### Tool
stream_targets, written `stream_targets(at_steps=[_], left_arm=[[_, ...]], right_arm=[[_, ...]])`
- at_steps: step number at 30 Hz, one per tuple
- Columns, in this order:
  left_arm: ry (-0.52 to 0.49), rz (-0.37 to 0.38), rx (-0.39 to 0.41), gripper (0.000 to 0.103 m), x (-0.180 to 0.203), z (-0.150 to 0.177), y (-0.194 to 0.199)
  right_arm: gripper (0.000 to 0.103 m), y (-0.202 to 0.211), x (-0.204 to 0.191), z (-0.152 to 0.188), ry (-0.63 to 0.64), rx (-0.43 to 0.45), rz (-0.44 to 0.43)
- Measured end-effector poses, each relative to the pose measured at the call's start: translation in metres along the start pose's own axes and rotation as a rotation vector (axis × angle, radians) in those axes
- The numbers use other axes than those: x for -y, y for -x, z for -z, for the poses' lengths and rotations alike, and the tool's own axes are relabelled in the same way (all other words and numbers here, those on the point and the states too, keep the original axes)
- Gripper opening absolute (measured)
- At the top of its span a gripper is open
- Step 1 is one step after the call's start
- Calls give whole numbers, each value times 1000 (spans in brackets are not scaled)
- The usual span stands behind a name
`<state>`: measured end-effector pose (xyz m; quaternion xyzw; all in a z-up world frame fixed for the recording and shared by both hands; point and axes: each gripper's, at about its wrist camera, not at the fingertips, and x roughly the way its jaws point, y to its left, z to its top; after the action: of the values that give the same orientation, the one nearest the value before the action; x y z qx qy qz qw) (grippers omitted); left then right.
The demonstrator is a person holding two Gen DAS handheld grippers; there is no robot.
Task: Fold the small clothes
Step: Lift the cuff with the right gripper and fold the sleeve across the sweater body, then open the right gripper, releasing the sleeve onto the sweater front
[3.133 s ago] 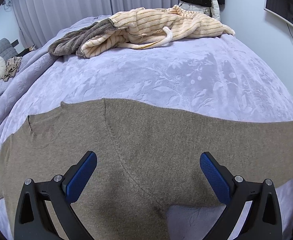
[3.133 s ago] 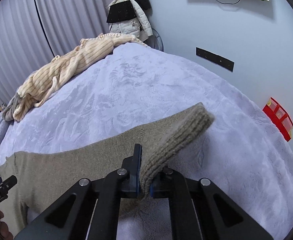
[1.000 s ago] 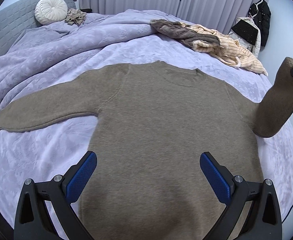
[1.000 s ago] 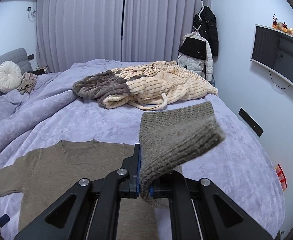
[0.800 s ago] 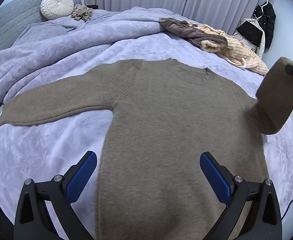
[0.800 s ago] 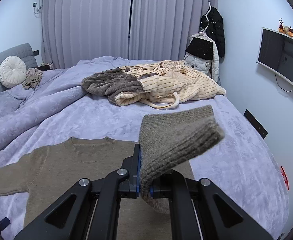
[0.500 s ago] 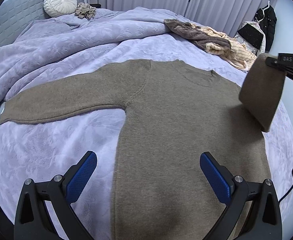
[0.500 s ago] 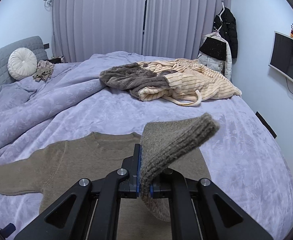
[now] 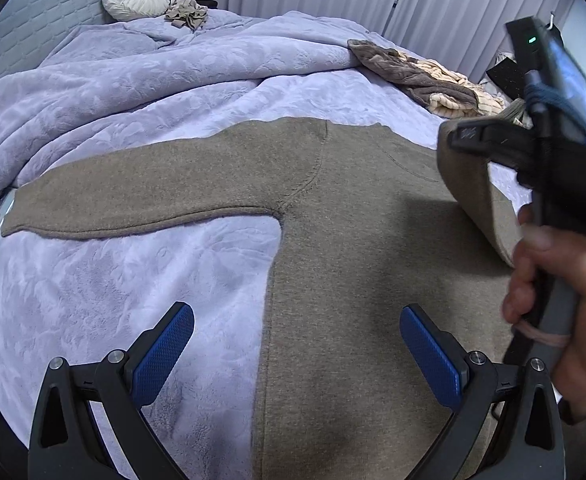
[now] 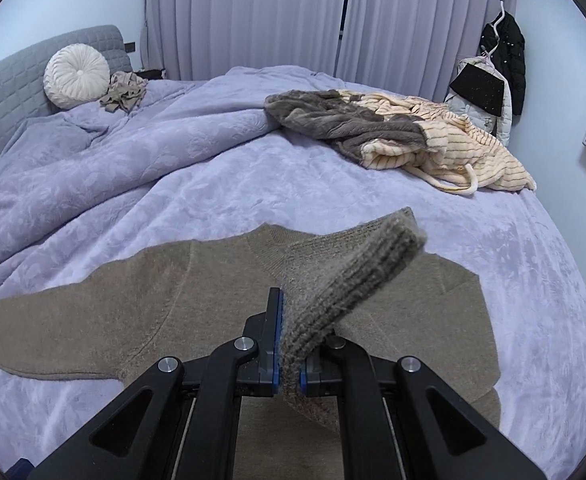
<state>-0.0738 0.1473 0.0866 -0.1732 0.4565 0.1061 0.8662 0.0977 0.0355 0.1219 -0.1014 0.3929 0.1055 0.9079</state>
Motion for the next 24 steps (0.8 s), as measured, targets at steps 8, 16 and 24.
stream_targets(at_steps=[8,16,24], left_arm=[[22,-3,-15,103,-9,1,-5],[49,3,-32,103,-14,6,-7],[47,-13,-43,103,-15,10,-9]], right_arm=[[7,-44,-34,26,69,-88,-12],[37,-51,-72,37,193,-165,-215],[59,-8,-23,19,157,-43,-213]])
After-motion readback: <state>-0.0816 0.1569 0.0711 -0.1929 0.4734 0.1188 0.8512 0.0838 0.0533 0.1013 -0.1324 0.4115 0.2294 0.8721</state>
